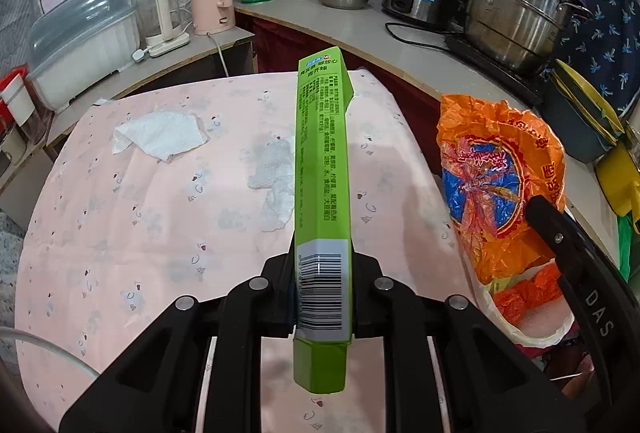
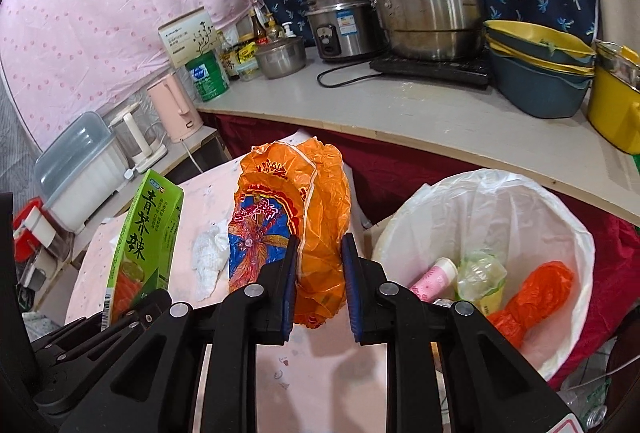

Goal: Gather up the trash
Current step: 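Carry the green box and orange snack bag with both tools over the bin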

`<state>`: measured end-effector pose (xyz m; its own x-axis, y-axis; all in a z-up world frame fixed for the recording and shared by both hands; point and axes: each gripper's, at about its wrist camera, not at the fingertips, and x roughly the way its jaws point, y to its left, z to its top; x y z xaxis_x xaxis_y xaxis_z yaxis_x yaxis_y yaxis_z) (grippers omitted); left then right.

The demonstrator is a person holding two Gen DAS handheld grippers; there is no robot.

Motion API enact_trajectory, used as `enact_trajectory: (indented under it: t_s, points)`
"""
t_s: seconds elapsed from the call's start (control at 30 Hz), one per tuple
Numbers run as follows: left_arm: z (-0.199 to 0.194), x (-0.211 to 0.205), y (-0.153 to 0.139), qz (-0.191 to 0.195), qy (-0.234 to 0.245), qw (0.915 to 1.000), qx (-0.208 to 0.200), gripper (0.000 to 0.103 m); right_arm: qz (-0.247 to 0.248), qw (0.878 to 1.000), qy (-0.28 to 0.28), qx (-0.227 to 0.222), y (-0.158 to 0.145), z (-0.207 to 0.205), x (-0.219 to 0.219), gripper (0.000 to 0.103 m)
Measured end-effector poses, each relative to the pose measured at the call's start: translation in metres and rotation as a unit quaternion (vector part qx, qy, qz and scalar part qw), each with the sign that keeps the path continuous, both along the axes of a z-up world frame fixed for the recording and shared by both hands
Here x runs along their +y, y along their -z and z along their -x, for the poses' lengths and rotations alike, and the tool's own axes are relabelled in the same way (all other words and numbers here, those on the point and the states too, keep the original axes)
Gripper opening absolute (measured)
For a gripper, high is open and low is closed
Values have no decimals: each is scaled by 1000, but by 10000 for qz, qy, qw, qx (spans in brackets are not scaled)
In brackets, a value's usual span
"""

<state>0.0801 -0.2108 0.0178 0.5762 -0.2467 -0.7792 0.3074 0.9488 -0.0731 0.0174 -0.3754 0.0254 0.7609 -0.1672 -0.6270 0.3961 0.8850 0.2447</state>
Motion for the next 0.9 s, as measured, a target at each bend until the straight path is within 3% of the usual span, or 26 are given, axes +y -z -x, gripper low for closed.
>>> enact_trajectory:
  t_s: [0.43,0.9]
  points:
    - [46,-64,-13,-102,792,9966,-220,17,-28,9980,607,-192,-11,57,-48,20]
    - [74,-136,9,-320,1600,9865,-103,17,-217,9906,1350,-88,9,107,-114,20]
